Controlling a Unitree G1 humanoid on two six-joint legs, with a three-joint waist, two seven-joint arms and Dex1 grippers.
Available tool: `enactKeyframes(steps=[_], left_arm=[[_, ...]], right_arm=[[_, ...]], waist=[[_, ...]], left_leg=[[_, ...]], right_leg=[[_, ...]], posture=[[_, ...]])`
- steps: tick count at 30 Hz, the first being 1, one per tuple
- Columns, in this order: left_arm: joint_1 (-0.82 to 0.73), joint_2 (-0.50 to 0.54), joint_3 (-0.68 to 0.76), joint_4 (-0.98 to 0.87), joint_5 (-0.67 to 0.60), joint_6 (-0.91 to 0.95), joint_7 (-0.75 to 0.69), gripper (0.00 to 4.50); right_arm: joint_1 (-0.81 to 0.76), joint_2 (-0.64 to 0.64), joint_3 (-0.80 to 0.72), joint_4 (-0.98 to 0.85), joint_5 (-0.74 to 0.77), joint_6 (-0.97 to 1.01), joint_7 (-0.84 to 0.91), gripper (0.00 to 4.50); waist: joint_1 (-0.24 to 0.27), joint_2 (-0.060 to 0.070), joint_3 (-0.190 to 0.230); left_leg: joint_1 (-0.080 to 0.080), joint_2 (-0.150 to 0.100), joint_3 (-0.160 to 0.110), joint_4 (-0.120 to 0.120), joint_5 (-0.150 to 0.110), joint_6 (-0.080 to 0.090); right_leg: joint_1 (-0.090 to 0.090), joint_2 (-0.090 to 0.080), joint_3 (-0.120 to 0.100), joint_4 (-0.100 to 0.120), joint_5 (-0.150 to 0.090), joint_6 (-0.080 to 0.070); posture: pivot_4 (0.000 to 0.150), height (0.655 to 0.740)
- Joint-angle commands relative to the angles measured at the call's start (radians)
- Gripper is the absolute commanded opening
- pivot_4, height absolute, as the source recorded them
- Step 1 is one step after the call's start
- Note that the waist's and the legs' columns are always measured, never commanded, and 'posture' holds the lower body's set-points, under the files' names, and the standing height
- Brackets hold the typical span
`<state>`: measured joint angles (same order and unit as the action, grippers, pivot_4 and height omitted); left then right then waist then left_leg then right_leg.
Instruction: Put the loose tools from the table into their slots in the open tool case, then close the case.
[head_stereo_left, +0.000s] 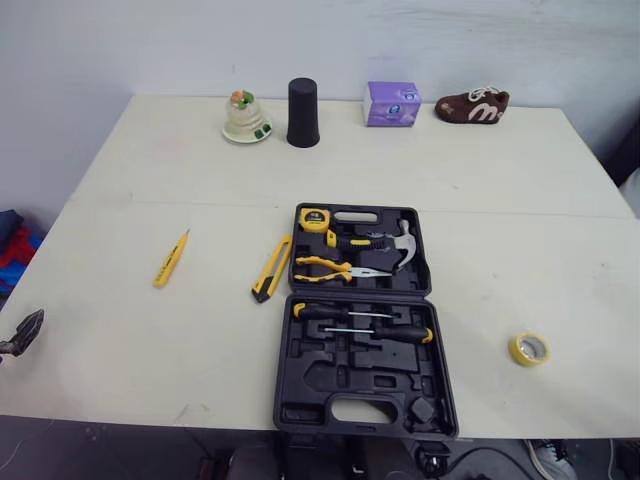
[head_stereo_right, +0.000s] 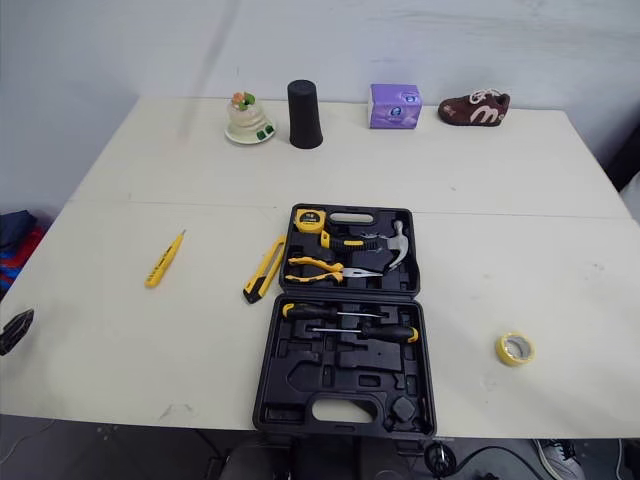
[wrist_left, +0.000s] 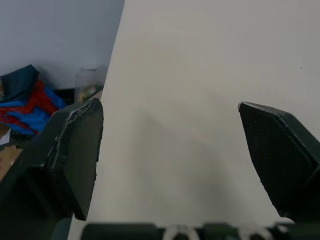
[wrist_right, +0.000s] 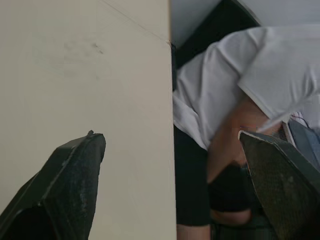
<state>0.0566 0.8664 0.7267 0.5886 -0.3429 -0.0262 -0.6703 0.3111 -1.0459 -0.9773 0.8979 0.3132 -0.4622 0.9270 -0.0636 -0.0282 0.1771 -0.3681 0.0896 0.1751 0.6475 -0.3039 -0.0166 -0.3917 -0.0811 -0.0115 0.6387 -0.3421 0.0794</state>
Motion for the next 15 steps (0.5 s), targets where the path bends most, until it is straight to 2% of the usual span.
enactKeyframes(steps=[1,4,7,11,15], left_arm=[[-0.005,-0.004,-0.014,-0.088,-0.012,0.010,0.003,4.50],[-0.027,-0.023,-0.051,-0.187,-0.032,0.053,-0.005,4.50],[-0.062,-0.021,-0.096,-0.308,-0.074,0.173,-0.022,4.50],[-0.111,0.010,-0.197,-0.472,-0.115,0.420,-0.024,4.50],[-0.180,0.030,-0.273,-0.551,-0.125,0.634,0.024,4.50]], right_arm=[[-0.023,-0.017,-0.013,0.007,0.051,-0.006,-0.005,4.43],[-0.066,0.031,0.020,-0.099,0.112,0.072,0.040,4.43],[-0.088,0.084,0.069,-0.278,0.191,0.206,0.082,4.43],[-0.126,0.168,0.135,-0.564,0.318,0.310,0.150,4.43],[-0.164,0.212,0.231,-0.795,0.364,0.371,0.166,4.43]], waist=[[-0.009,0.000,0.000],[-0.023,0.000,0.000],[-0.025,0.000,0.000],[-0.021,0.002,0.001],[-0.016,0.003,0.002]], left_leg=[[0.000,0.000,0.000,0.000,0.000,0.000],[0.001,0.000,0.000,0.000,0.001,-0.001],[0.001,0.002,0.000,0.000,0.003,-0.003],[0.000,0.003,-0.001,-0.001,0.006,-0.009],[0.000,0.002,-0.001,-0.001,0.007,-0.009]], right_leg=[[0.000,0.000,0.000,0.001,0.001,0.001],[0.000,0.000,0.001,0.004,0.001,0.002],[0.000,0.002,0.003,0.005,0.001,0.002],[-0.001,0.005,0.005,0.005,0.001,0.002],[-0.001,0.005,0.005,0.006,0.001,0.002]], posture=[[0.150,0.7400],[0.150,0.7400],[0.150,0.7400],[0.150,0.7400],[0.150,0.7400]])
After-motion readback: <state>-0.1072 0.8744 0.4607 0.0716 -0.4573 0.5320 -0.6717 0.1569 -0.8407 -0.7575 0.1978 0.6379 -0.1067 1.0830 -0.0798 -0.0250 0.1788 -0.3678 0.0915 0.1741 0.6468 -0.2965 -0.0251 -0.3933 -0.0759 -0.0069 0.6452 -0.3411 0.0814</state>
